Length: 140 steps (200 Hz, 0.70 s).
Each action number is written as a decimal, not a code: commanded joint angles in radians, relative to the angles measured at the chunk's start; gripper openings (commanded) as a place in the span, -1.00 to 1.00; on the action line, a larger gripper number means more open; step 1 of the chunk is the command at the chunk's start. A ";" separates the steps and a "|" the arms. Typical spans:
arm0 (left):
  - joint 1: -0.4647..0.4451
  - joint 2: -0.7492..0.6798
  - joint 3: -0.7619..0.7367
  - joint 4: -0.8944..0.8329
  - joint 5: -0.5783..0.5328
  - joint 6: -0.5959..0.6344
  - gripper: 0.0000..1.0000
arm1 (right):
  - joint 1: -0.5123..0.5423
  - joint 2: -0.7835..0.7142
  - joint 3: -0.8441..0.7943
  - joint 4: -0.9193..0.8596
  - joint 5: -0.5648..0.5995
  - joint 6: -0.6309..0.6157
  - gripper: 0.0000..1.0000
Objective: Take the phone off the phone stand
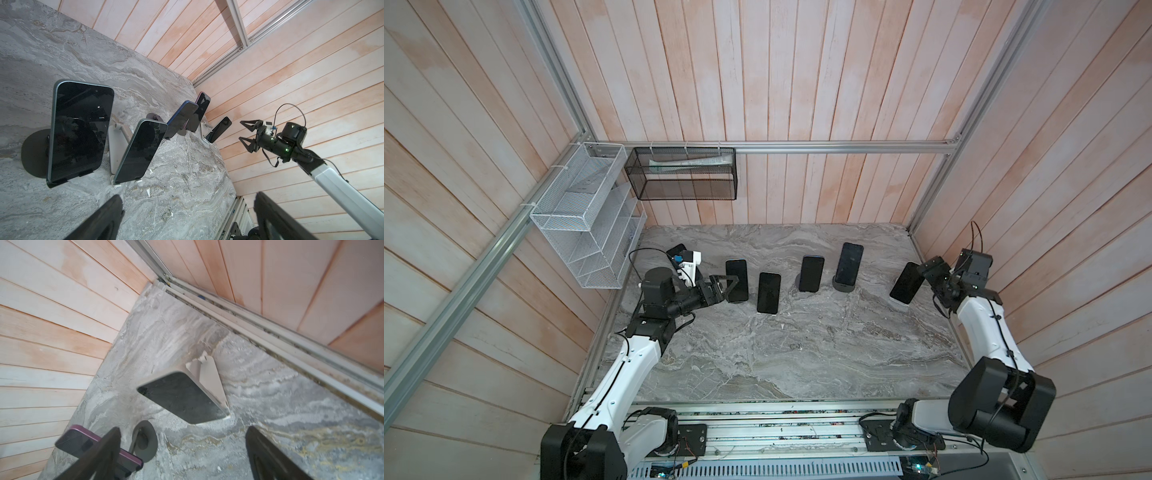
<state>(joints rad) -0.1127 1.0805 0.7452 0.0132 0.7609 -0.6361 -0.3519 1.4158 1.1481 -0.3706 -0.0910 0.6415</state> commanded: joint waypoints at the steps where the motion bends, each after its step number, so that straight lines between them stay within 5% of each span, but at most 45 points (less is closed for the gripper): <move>1: -0.005 -0.020 0.028 -0.017 -0.026 0.024 1.00 | 0.018 0.135 0.158 -0.230 0.045 -0.139 0.96; 140: -0.009 -0.022 0.021 -0.013 -0.028 0.023 1.00 | 0.162 0.305 0.366 -0.330 0.271 -0.280 0.96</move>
<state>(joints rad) -0.1184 1.0710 0.7452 -0.0044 0.7433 -0.6312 -0.2016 1.6894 1.4792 -0.6590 0.1104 0.3985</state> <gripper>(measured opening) 0.999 0.978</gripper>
